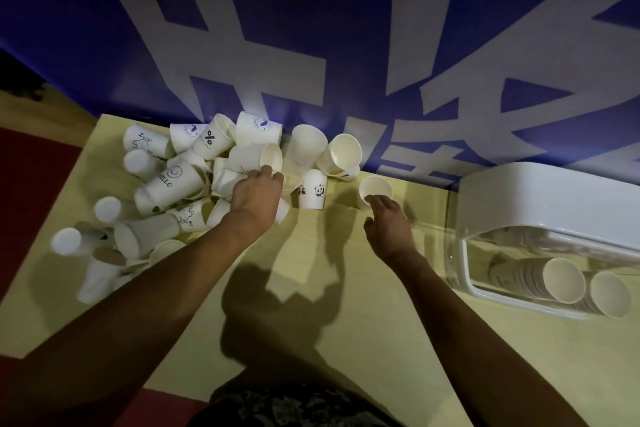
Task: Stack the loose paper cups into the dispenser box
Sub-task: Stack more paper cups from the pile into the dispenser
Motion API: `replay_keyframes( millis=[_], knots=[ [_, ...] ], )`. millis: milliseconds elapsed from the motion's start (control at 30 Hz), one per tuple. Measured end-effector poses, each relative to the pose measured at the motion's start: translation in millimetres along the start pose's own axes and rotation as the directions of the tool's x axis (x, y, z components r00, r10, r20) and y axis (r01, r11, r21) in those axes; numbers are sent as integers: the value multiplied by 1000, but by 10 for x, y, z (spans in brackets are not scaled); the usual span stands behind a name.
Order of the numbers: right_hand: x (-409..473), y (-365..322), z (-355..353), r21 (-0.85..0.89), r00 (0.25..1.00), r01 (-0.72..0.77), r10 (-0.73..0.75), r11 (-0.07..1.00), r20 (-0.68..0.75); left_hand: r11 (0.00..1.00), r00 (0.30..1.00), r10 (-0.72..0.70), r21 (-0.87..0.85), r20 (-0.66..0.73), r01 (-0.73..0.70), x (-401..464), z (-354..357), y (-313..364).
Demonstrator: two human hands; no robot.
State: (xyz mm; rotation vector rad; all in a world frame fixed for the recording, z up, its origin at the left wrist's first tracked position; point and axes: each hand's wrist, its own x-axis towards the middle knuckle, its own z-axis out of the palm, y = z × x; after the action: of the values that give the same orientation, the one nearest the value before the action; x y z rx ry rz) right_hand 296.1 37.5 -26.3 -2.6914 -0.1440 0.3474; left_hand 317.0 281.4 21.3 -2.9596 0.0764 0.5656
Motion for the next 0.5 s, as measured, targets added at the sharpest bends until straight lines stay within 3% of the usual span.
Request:
replay_keyframes(
  millis=[100,267,400,500],
  knots=[
    [68,-54,80,-26,998,-58,58,998,11,999,1000,28,-46,-10,-29,49,-39,-101],
    [41,-110,81,-14,992,-103,102,995,-73,974,983,0,-222,-184,-41,2,-47,-234],
    [-90,-128,56,28,985,-115,117,993,-129,870,942,-58,-479,-332,-115,-156,-26,-211],
    [-240,-140,24,58,975,-119,128,991,-182,805,907,-99,-569,-410,-169,-338,-58,-96]
  ],
)
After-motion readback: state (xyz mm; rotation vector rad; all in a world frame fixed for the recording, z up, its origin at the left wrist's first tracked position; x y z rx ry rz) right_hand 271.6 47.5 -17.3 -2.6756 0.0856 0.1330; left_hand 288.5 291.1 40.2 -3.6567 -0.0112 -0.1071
